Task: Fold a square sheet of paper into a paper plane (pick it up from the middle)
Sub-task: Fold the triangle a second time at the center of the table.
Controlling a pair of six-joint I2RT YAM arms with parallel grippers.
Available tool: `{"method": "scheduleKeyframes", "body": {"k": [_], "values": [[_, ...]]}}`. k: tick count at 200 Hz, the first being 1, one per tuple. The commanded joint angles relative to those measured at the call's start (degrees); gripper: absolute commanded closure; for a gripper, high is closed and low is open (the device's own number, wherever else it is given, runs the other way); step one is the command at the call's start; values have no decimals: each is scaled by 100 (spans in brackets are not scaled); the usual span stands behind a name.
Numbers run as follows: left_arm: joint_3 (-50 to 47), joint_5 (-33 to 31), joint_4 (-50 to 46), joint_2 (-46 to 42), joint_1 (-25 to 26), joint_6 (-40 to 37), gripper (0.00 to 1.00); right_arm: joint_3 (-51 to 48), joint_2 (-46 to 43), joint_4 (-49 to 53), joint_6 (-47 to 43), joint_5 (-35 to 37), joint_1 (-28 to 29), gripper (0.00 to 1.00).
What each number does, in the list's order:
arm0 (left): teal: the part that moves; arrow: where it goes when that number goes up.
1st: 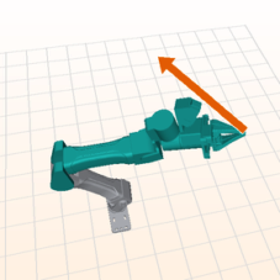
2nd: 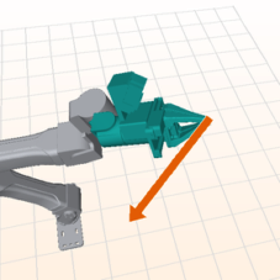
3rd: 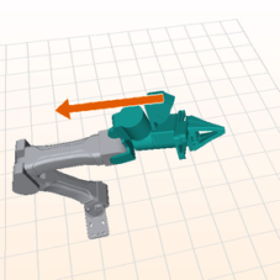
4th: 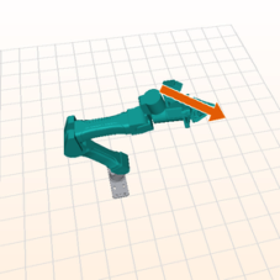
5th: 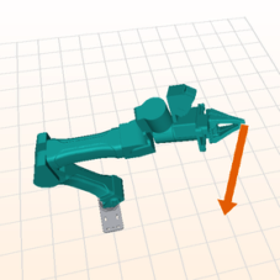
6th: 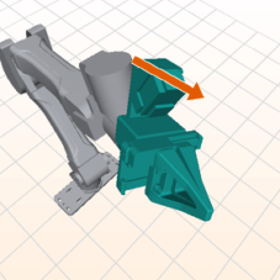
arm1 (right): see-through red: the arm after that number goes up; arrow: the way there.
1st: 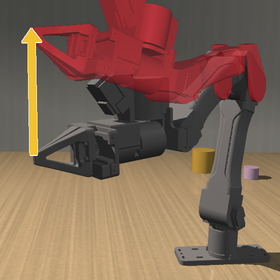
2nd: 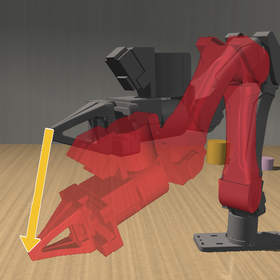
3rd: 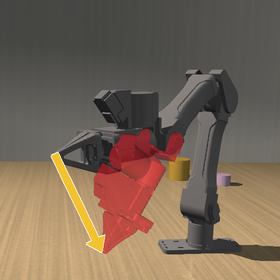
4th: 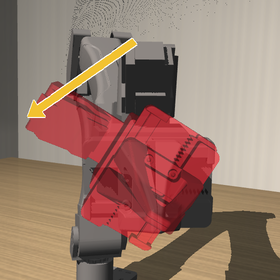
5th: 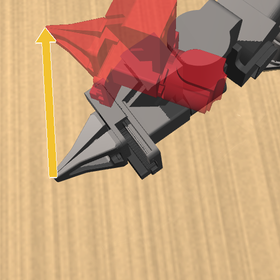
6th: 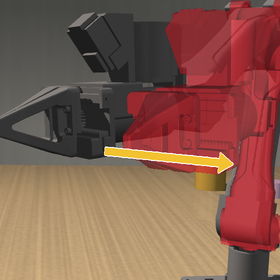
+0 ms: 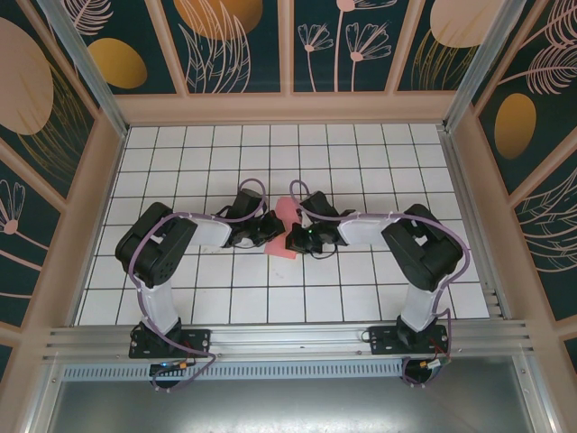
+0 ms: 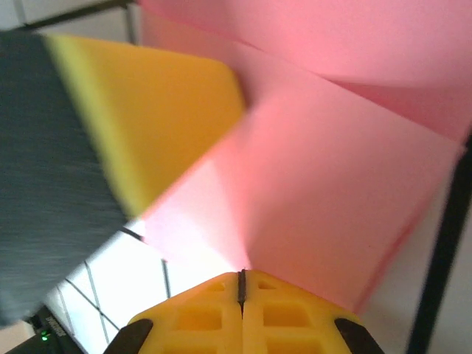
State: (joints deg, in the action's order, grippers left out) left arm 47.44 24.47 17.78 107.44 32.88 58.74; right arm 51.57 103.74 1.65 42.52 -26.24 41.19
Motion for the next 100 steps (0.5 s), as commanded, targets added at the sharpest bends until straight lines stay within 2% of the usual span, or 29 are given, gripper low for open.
{"method": "scheduleKeyframes", "body": {"k": [1,100], "values": [[-51,-102,-356,216,16,-99,95,-233,133,-46,131,-128,-45,94],[-105,-201,-298,212,15,23,97,-753,-348,-104,246,-373,-72,92]]}}
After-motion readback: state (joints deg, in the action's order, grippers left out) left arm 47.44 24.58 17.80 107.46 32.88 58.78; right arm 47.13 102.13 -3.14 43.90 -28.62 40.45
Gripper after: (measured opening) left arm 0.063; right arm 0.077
